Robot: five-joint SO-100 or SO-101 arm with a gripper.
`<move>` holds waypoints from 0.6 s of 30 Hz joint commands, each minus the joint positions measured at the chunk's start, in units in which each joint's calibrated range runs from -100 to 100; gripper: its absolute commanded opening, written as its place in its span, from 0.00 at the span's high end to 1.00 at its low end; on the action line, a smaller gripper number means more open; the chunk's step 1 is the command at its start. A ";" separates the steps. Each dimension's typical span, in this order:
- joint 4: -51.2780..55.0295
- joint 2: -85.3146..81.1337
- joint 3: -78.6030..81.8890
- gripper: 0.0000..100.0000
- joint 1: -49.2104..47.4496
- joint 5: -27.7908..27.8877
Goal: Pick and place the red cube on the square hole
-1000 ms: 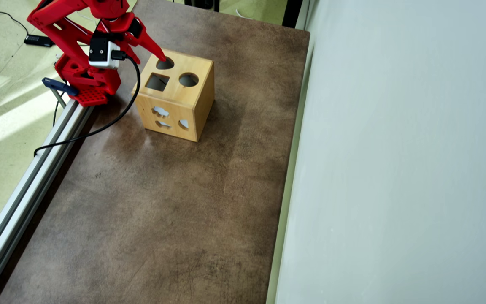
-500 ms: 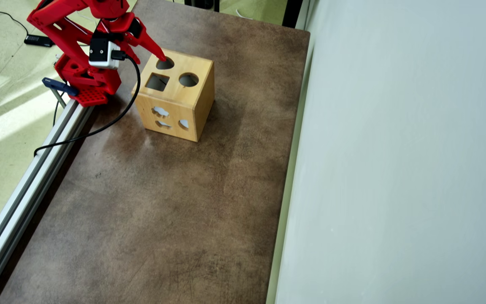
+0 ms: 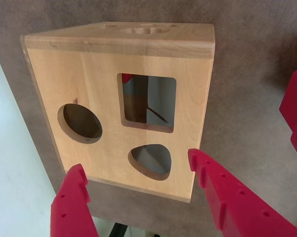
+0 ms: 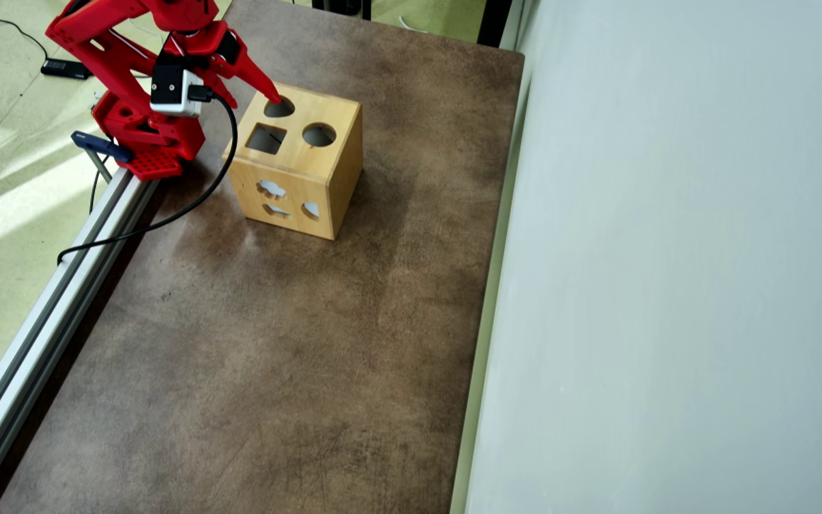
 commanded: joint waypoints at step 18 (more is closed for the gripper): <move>-0.72 -1.33 0.12 0.68 0.38 0.29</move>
